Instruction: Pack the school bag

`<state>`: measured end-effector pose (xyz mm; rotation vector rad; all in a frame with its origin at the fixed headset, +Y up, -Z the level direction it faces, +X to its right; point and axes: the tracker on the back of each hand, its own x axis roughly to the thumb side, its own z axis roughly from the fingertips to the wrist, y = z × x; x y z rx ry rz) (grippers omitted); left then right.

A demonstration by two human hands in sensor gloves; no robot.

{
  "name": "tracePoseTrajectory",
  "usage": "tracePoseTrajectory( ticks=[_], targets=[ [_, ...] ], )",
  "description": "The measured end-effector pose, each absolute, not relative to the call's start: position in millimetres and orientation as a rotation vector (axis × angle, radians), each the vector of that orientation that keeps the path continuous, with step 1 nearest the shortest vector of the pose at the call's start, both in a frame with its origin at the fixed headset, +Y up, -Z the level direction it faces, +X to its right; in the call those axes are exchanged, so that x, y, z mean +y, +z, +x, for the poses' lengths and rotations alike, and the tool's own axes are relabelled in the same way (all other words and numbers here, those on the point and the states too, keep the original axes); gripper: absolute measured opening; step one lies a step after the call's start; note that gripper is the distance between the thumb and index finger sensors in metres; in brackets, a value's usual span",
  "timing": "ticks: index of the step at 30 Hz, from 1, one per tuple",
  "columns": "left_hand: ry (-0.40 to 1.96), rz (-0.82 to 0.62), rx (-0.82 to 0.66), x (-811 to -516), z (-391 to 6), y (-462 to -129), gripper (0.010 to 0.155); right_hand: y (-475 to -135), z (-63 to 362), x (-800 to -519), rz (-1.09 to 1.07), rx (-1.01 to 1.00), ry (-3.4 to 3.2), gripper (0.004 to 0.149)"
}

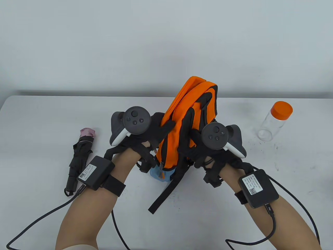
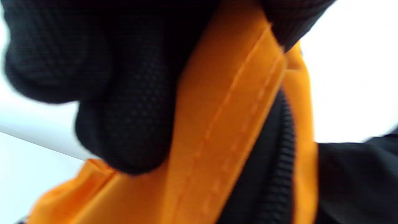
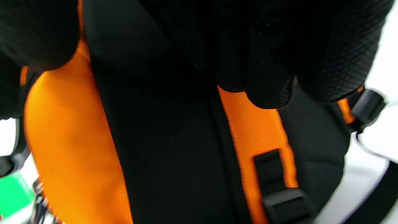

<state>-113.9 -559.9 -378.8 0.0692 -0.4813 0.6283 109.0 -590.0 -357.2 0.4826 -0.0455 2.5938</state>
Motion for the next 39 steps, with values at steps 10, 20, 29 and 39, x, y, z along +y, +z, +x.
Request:
tracePoseTrajectory(
  ticks=[10, 20, 29, 39],
  targets=[
    [0.63, -0.17, -0.709, -585, -126, -371, 0.1, -366, 109, -592, 0.473, -0.113, 2.637, 0.058],
    [0.53, 0.142, -0.556, -597, -88, -367, 0.051, -361, 116, -598, 0.476, -0.138, 2.676, 0.051],
    [0.529, 0.174, -0.438, -577, -128, -379, 0.044, -365, 169, -606, 0.364, -0.066, 2.586, 0.045],
    [0.439, 0.187, -0.441, -574, -135, -364, 0.044, -368, 161, -606, 0.345, -0.169, 2.614, 0.046]
  ],
)
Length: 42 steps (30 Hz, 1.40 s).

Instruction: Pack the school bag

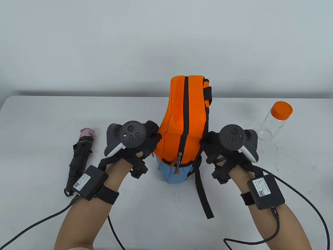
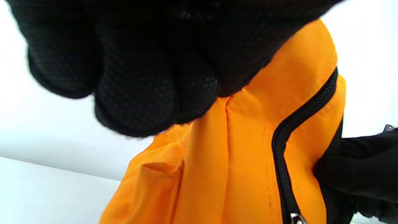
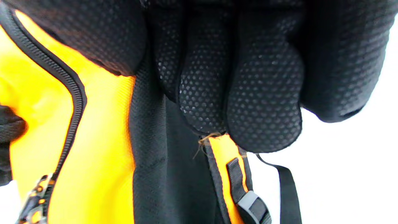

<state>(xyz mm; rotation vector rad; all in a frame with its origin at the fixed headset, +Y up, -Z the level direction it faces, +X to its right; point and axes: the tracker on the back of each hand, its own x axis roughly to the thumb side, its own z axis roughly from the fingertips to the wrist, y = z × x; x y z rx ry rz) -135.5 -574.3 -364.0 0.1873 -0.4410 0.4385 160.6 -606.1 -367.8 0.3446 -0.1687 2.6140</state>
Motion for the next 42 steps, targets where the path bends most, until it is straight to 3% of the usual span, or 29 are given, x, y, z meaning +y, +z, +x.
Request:
tracePoseTrajectory(
  ticks=[6, 8, 10, 14, 18, 22, 29, 35, 37, 42],
  targets=[
    [0.394, 0.119, -0.391, -577, -150, -363, 0.047, -369, 146, -611, 0.358, -0.168, 2.612, 0.046],
    [0.349, 0.073, -0.393, -575, -157, -361, 0.066, -368, 144, -611, 0.358, -0.178, 2.622, 0.045],
    [0.322, 0.081, -0.384, -571, -166, -357, 0.074, -368, 143, -611, 0.347, -0.159, 2.618, 0.046],
    [0.334, 0.237, -0.372, -554, -196, -343, 0.07, -369, 144, -612, 0.341, -0.131, 2.617, 0.046],
    [0.235, 0.231, -0.202, -552, -240, -339, 0.071, -368, 146, -614, 0.332, -0.144, 2.608, 0.048],
    [0.142, 0.114, -0.038, -598, -279, -339, 0.072, -370, 143, -617, 0.335, -0.174, 2.589, 0.059],
    [0.066, -0.097, 0.2, -692, -328, -326, 0.086, -374, 140, -618, 0.333, -0.164, 2.556, 0.057],
    [-0.058, -0.273, 0.405, -728, -354, -314, 0.091, -376, 139, -618, 0.339, -0.132, 2.559, 0.057],
    [-0.081, -0.393, 0.45, -738, -363, -314, 0.097, -376, 140, -617, 0.34, -0.119, 2.563, 0.057],
    [-0.037, -0.42, 0.45, -747, -367, -315, 0.099, -375, 140, -618, 0.335, -0.104, 2.566, 0.057]
  ],
)
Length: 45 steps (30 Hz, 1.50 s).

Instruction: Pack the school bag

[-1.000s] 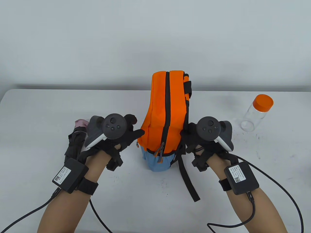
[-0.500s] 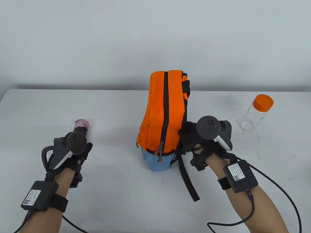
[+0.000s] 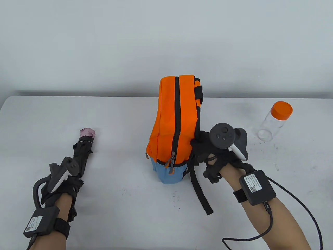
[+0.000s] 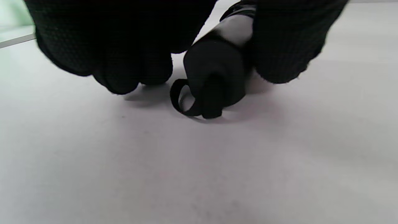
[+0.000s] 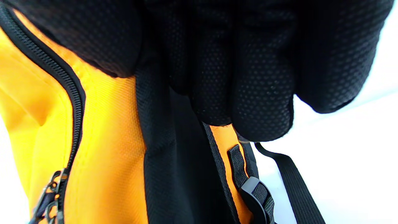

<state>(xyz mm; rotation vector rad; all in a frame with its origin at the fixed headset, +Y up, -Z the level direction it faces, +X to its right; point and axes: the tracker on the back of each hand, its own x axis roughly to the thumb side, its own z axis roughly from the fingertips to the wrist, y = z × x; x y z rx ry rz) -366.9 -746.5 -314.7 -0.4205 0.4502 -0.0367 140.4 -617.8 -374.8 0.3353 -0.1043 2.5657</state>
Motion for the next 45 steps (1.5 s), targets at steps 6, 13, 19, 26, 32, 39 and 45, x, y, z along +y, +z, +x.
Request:
tracePoseTrajectory(
  ticks=[6, 13, 19, 26, 32, 39, 45],
  targets=[
    [-0.091, -0.407, 0.393, -747, -353, -320, 0.087, -374, 141, -618, 0.328, -0.08, 2.561, 0.058],
    [0.001, -0.147, 0.36, -694, -343, -314, 0.085, -374, 142, -619, 0.329, -0.057, 2.569, 0.058],
    [0.201, 0.214, 0.215, -618, -332, -305, 0.083, -374, 143, -620, 0.325, -0.046, 2.569, 0.058],
    [0.335, 0.368, 0.023, -561, -311, -300, 0.08, -373, 140, -619, 0.326, -0.044, 2.574, 0.058],
    [0.401, 0.51, -0.202, -511, -277, -274, 0.078, -373, 140, -619, 0.328, -0.035, 2.574, 0.058],
    [0.483, 0.568, -0.451, -463, -237, -249, 0.078, -372, 139, -622, 0.321, -0.025, 2.552, 0.059],
    [0.557, 0.501, -0.537, -450, -207, -265, 0.078, -371, 139, -623, 0.321, -0.013, 2.555, 0.058]
  ],
)
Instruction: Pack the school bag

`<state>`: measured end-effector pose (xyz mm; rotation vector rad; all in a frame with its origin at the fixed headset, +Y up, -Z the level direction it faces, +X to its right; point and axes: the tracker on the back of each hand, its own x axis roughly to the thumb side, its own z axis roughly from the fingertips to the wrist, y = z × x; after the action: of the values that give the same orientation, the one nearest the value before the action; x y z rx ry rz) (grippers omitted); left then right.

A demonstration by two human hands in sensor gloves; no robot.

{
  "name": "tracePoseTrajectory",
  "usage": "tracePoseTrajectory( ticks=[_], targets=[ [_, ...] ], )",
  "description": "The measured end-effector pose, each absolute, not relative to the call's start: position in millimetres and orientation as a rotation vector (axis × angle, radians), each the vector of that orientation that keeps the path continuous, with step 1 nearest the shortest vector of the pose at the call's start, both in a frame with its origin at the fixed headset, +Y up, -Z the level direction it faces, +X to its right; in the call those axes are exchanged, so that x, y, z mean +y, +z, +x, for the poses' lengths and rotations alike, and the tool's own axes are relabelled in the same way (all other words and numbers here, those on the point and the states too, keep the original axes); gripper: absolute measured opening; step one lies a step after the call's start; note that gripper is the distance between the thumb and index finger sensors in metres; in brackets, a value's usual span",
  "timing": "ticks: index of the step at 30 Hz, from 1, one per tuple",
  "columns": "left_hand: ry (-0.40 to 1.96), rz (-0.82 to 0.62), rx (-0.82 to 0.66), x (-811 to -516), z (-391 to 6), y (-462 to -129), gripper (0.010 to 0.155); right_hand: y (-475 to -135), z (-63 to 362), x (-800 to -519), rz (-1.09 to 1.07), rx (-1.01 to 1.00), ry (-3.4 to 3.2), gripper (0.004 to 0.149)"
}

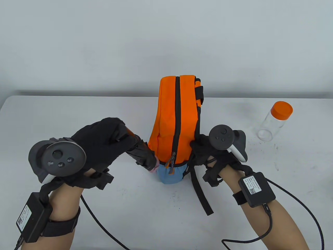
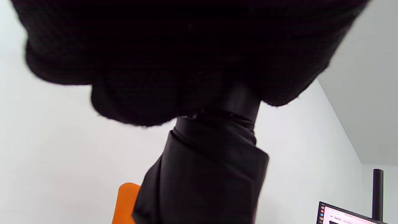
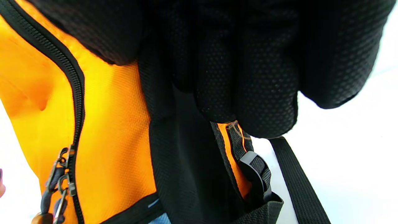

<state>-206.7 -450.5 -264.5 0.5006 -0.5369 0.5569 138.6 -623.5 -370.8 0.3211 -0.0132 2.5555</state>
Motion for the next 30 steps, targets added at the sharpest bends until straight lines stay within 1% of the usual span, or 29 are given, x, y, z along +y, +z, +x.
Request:
tracePoseTrajectory(
  ticks=[4, 5, 6, 8, 10, 11, 12, 13, 14, 15, 17, 18, 20, 22, 24, 25, 28, 29, 30],
  targets=[
    [0.564, 0.457, -0.551, -457, -183, -286, 0.077, -370, 137, -624, 0.316, -0.007, 2.54, 0.058],
    [0.56, 0.465, -0.545, -459, -179, -289, 0.077, -370, 136, -624, 0.318, -0.004, 2.541, 0.058],
    [0.533, 0.503, -0.545, -464, -172, -294, 0.077, -369, 135, -623, 0.319, 0.007, 2.545, 0.057],
    [0.474, 0.534, -0.577, -468, -164, -298, 0.077, -366, 134, -622, 0.326, 0.002, 2.558, 0.057],
    [0.45, 0.573, -0.601, -470, -156, -296, 0.077, -363, 134, -621, 0.33, -0.002, 2.577, 0.057],
    [0.438, 0.583, -0.624, -470, -152, -295, 0.077, -360, 134, -620, 0.333, 0.026, 2.605, 0.053],
    [0.44, 0.586, -0.633, -471, -149, -293, 0.076, -356, 133, -620, 0.375, 0.133, 2.643, 0.05],
    [0.431, 0.585, -0.636, -471, -147, -293, 0.076, -354, 132, -620, 0.404, 0.187, 2.656, 0.049],
    [0.415, 0.585, -0.636, -470, -145, -292, 0.076, -347, 128, -619, 0.506, 0.272, 2.657, 0.049],
    [0.41, 0.586, -0.638, -471, -144, -292, 0.076, -341, 124, -619, 0.559, 0.275, 2.646, 0.051],
    [0.409, 0.579, -0.638, -470, -142, -294, 0.076, -332, 113, -621, 0.736, 0.223, 2.581, 0.059],
    [0.42, 0.573, -0.636, -470, -142, -295, 0.076, -329, 106, -626, 0.774, 0.243, 2.56, 0.064],
    [0.428, 0.569, -0.635, -470, -141, -296, 0.076, -331, 98, -637, 0.721, 0.324, 2.585, 0.076],
    [0.424, 0.569, -0.635, -470, -140, -296, 0.076, -338, 94, -653, 0.689, 0.396, 2.629, 0.081],
    [0.409, 0.575, -0.635, -471, -138, -296, 0.076, -340, 89, -670, 0.649, 0.481, 2.651, 0.078],
    [0.396, 0.579, -0.629, -472, -136, -295, 0.077, -338, 85, -675, 0.661, 0.472, 2.647, 0.076],
    [0.395, 0.577, -0.64, -475, -134, -296, 0.077, -334, 76, -672, 0.657, 0.366, 2.742, 0.053],
    [0.382, 0.574, -0.633, -475, -133, -297, 0.076, -331, 73, -667, 0.661, 0.304, 2.836, 0.046],
    [0.381, 0.577, -0.633, -476, -132, -297, 0.076, -327, 67, -661, 0.725, 0.184, 2.944, 0.042]
  ],
)
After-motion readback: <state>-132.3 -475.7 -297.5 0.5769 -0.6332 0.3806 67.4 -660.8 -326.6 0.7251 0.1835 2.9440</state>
